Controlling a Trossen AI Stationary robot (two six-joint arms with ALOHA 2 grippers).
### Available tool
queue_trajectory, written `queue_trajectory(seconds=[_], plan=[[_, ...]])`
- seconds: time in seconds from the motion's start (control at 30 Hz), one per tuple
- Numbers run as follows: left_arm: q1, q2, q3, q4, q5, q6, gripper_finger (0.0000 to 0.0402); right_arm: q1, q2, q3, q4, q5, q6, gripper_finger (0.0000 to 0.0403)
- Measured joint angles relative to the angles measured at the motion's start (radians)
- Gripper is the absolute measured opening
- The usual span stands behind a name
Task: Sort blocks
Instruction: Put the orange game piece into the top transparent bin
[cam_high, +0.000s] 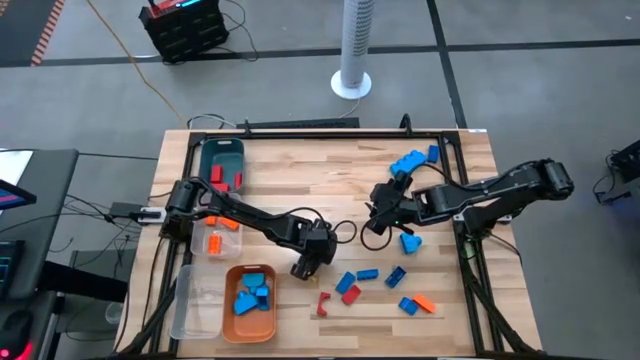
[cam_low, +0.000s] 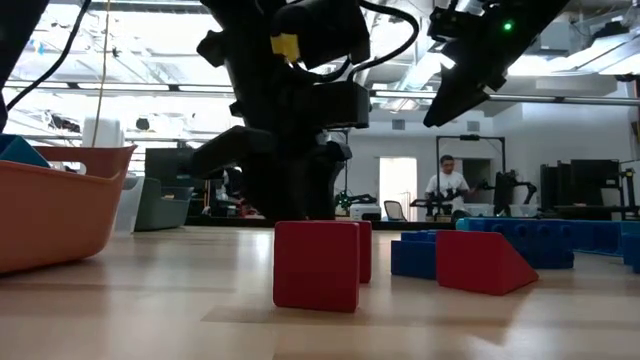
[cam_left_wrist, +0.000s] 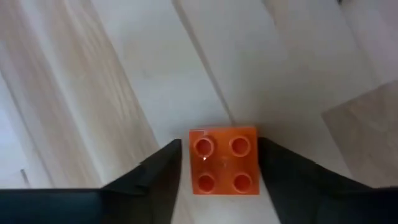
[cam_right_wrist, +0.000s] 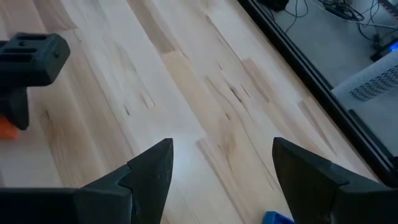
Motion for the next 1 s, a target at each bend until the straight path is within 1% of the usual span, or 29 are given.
queue_trajectory(seconds=[0.13, 0.17, 0.33, 0.43, 0.53, 0.57, 0.6, 0.67, 0.73, 0.8, 0.9, 1.0], plan=[[0.0, -0.014, -0.003, -0.001, -0.007, -0.007, 0.0139, 0.0, 0.0, 0.0, 0.003, 0.0, -0.002, 0.028], [0.0, -0.019, -0.004, -0.01, -0.014, -0.014, 0.0133, 0.0, 0.0, 0.0, 0.003, 0.0, -0.002, 0.028], [0.002, -0.089, -0.006, -0.115, -0.101, -0.049, 0.0133, 0.0, 0.0, 0.0, 0.004, 0.0, -0.002, 0.028], [0.002, -0.152, -0.006, -0.263, -0.17, -0.094, 0.0133, 0.0, 0.0, 0.0, 0.005, 0.0, -0.003, 0.028], [0.008, -0.207, -0.006, -0.491, -0.303, -0.18, 0.0133, 0.0, 0.0, 0.0, 0.028, 0.0, -0.012, 0.028], [0.014, -0.224, -0.006, -0.579, -0.338, -0.225, 0.0133, 0.0, 0.0, 0.0, 0.036, 0.0, -0.02, 0.028], [0.022, -0.24, -0.006, -0.665, -0.348, -0.275, 0.0133, 0.0, 0.0, 0.0, 0.045, 0.0, -0.028, 0.028], [0.034, -0.273, -0.02, -0.793, -0.341, -0.371, 0.0133, 0.0, 0.0, 0.0, 0.065, 0.0, -0.036, 0.028], [0.041, -0.319, -0.06, -0.856, -0.301, -0.441, 0.0133, 0.0, 0.0, 0.0, 0.079, 0.0, -0.051, 0.028], [0.046, -0.376, -0.126, -0.863, -0.261, -0.482, 0.0133, 0.0, 0.0, 0.0, 0.088, 0.0, -0.058, 0.028], [0.048, -0.473, -0.247, -0.828, -0.215, -0.522, 0.0133, 0.0, 0.0, 0.0, 0.087, 0.0, -0.06, 0.028], [0.048, -0.561, -0.359, -0.795, -0.209, -0.567, 0.0133, 0.0, 0.0, 0.0, 0.092, 0.0, -0.06, 0.028]])
